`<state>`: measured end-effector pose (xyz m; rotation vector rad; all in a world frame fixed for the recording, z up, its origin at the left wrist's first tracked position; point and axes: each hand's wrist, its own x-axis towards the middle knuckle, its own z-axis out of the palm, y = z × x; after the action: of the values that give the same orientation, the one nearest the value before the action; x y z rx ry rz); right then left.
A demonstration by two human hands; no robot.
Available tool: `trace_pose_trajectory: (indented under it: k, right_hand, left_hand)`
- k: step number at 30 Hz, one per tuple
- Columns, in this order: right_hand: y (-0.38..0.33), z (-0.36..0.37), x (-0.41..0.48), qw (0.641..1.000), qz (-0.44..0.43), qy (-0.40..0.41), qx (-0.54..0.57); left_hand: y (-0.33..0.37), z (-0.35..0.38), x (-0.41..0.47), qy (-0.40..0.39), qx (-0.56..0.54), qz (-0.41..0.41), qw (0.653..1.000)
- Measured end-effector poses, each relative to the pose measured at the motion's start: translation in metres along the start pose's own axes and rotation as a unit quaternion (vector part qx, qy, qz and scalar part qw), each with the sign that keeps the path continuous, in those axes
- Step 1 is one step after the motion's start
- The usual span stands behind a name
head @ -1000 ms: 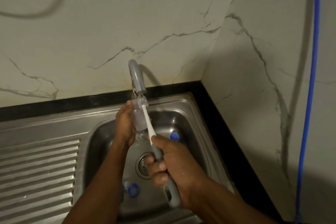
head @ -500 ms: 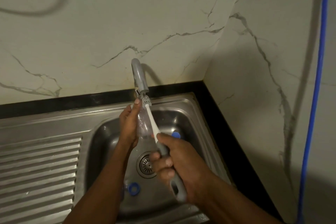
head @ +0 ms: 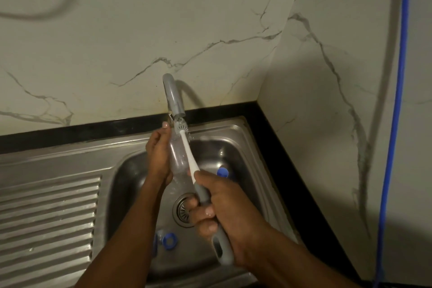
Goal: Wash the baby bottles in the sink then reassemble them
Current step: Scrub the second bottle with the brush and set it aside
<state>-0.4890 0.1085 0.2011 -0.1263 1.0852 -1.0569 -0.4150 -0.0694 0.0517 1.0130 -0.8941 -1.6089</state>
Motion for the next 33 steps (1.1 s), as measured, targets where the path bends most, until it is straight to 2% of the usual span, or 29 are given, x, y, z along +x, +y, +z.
trace_pose_trajectory:
  k: [3,8,11,15,18,20,22,23,26,28,33]
  right_hand:
    - [0.008,-0.003,-0.001,0.999,-0.009,0.01,-0.036]
    - [0.001,-0.009,0.012,1.0,-0.003,0.014,0.005]
    - [0.015,-0.012,0.006,0.996,-0.017,0.013,-0.082]
    - [0.02,-0.035,0.029,0.981,-0.069,0.067,-0.169]
    - [0.023,-0.062,0.043,0.958,-0.11,0.091,-0.248]
    - [0.027,-0.086,0.047,0.923,-0.178,0.133,-0.315]
    - [0.022,-0.12,0.045,0.849,-0.27,0.194,-0.411]
    - [0.017,-0.138,0.042,0.808,-0.288,0.229,-0.461]
    - [0.006,-0.198,0.037,0.692,-0.252,0.33,-0.591]
    - [0.004,-0.235,0.039,0.638,-0.212,0.383,-0.634]
    - [0.005,-0.275,0.056,0.569,-0.15,0.434,-0.682]
  left_hand:
    - [-0.003,-0.003,-0.001,0.012,0.003,0.009,1.0]
    - [-0.006,0.002,-0.008,0.03,0.039,0.013,0.999]
    - [-0.002,-0.001,-0.006,0.055,0.033,-0.008,0.998]
    - [-0.004,0.006,-0.014,-0.016,0.083,-0.027,0.996]
    - [-0.007,0.01,-0.017,-0.036,0.079,-0.038,0.996]
    - [-0.013,0.008,-0.017,-0.035,0.073,-0.049,0.996]
    - [-0.018,0.005,-0.018,-0.032,0.092,-0.057,0.994]
    - [-0.02,0.004,-0.019,-0.03,0.102,-0.056,0.993]
    - [-0.023,0.005,-0.02,-0.013,0.115,-0.052,0.992]
    - [-0.027,0.01,-0.021,-0.007,0.119,-0.053,0.991]
    - [-0.03,0.013,-0.021,0.002,0.085,-0.077,0.993]
